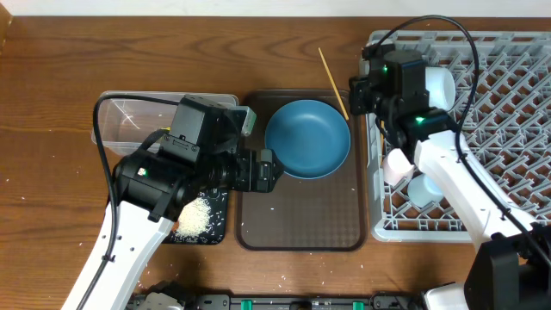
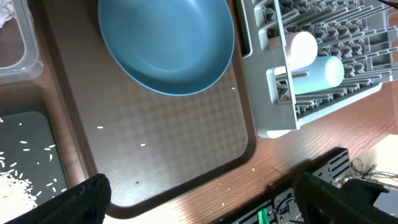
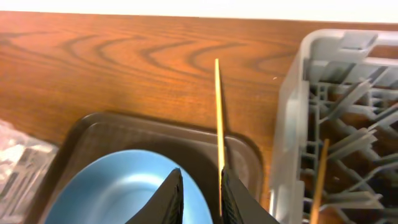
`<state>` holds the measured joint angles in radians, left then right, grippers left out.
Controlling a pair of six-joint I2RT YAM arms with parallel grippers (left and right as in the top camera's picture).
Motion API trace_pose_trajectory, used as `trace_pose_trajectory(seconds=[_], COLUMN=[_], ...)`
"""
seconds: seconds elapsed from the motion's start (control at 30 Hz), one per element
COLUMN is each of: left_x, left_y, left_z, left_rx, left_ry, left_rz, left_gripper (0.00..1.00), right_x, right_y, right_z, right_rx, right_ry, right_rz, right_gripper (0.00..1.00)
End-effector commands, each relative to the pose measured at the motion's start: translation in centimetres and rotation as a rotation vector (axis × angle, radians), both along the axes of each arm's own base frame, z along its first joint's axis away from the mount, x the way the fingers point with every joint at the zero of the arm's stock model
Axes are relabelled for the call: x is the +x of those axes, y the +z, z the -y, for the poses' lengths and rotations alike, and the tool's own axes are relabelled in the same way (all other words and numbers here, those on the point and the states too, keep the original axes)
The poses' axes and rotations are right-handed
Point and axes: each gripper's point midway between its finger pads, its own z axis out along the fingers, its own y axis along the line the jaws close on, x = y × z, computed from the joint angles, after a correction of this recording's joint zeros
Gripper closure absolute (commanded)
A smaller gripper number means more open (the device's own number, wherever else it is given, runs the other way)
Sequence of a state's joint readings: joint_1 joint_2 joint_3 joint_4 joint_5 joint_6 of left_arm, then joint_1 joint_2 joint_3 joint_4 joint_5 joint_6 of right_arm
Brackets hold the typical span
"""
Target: Sort waste into correct bins and load items into the dishwasher rack
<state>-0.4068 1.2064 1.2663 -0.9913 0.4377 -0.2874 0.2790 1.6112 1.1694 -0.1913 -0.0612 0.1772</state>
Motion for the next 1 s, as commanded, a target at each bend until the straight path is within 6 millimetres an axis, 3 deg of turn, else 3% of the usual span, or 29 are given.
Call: trace_pose_trajectory(seconds=[0.0,0.2,0.33,0.47,0.57,0.63,0.77,0.97], left_x=[0.0,0.0,0.0,0.0,0.0,0.0,0.0,0.0], left_y=[-0.4,-0.4,-0.4,-0.4,-0.4,-0.4,-0.4,-0.4], left_z=[-0.2,-0.2,-0.2,-0.2,-0.2,-0.2,-0.2,-0.2], left_rx=[0.013,0.013,0.013,0.013,0.013,0.013,0.013,0.013], left_ry=[0.001,0.001,0.001,0.001,0.001,0.001,0.001,0.001], left_rz=[-0.004,-0.004,-0.004,-0.004,-0.004,-0.004,-0.004,-0.004], left_gripper=[0.04,0.04,0.04,0.04,0.04,0.04,0.04,0.04], right_x=[0.6,1.4,3.1,5.0,6.5,7.2,6.9,8.2], right_y=[-0.1,0.6,2.1,1.8,-0.1,-2.5,-7.3,-11.8], right_z=[0.8,-0.1,-1.4,-2.7,-3.1,-3.3,-3.4,-3.9], right_rx=[-0.062,-0.082,-0.144,-0.188,-0.205,-0.219,-0.248,-0.293], right_ry=[-0.049,-0.024,0.023,0.054,0.056,0.057,0.068,0.107], right_rz=[0.023,-0.031,-0.097,-0.173,-0.225,-0.274,-0.373,-0.382], right_gripper=[0.80,0.77,0.76,0.75,0.75,0.74,0.71,0.70])
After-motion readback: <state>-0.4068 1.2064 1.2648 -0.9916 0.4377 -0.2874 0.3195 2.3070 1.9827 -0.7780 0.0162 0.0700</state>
